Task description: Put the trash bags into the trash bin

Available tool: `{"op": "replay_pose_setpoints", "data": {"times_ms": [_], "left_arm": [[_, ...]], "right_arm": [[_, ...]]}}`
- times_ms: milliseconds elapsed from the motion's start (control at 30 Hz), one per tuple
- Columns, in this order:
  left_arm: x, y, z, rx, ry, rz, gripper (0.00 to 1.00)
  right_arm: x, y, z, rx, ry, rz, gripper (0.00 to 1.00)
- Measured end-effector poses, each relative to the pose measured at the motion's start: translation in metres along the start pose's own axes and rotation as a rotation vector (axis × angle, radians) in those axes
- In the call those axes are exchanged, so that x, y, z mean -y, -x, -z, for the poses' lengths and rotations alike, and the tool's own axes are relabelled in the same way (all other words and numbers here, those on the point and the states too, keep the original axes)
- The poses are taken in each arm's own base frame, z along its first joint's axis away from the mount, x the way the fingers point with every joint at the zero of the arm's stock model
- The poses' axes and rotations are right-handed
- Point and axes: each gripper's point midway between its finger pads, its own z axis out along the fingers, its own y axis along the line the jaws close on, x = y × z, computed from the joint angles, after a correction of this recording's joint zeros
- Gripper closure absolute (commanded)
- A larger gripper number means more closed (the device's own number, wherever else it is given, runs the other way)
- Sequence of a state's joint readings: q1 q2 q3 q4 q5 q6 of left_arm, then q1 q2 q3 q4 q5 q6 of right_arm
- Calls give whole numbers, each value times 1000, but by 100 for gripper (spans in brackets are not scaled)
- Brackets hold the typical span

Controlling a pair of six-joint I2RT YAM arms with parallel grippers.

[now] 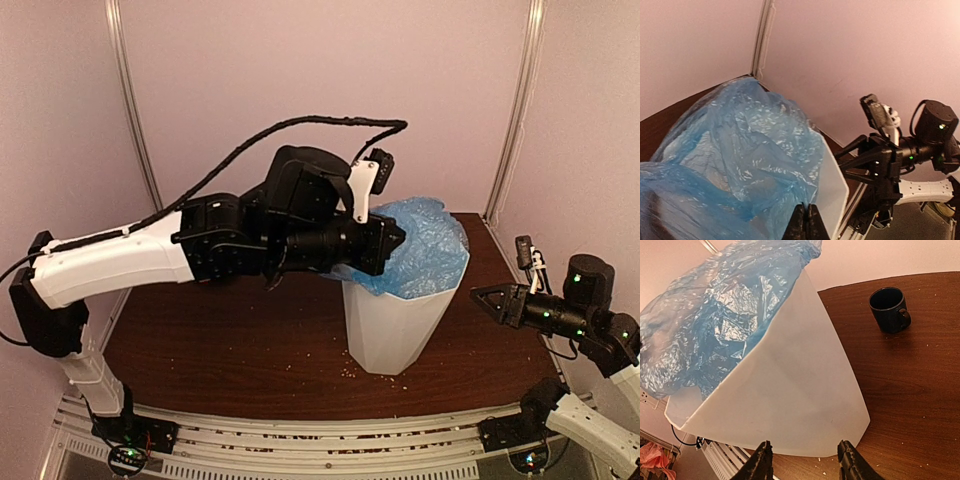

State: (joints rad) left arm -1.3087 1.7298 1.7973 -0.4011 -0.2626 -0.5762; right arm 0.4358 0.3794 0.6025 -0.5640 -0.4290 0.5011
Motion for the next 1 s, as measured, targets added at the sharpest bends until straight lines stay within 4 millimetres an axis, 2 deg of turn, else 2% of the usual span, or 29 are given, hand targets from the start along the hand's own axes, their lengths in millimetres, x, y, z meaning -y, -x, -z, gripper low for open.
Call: {"op": "replay_pose_setpoints", "data": {"times_ms": [167,300,400,467,533,633,667,733,767,867,1000], "left_arm": [[61,-21,9,-2,-130,-106,100],[89,-56,0,-42,-171,-188,100],[93,-90,-16,-93,-154,-252,100],[92,-115,-26,-130,-133,-293,100],[89,-136,-34,-164,-108,-327,100],[85,-157,-43,-191,-75,-363,100],[83,-161,-44,-196,-66,-370,96],[81,-164,-45,-196,-51,-380,68],[81,-164,-45,-190,-46,-386,60],[85,-161,-44,-164,-43,-395,46],[104,-163,-30,-142,-56,-428,37]], "right_arm": [[-1,1,2,10,4,3,55],[-3,4,6,30,7,7,55],[-6,9,12,44,7,5,56],[-14,20,22,72,11,5,57],[-28,36,36,112,31,11,56],[-54,62,61,176,84,35,48],[-60,67,66,187,101,39,47],[-74,74,75,197,140,60,44],[-77,76,76,192,150,67,44],[-75,72,72,152,135,78,41],[-73,68,68,104,114,84,41]]}}
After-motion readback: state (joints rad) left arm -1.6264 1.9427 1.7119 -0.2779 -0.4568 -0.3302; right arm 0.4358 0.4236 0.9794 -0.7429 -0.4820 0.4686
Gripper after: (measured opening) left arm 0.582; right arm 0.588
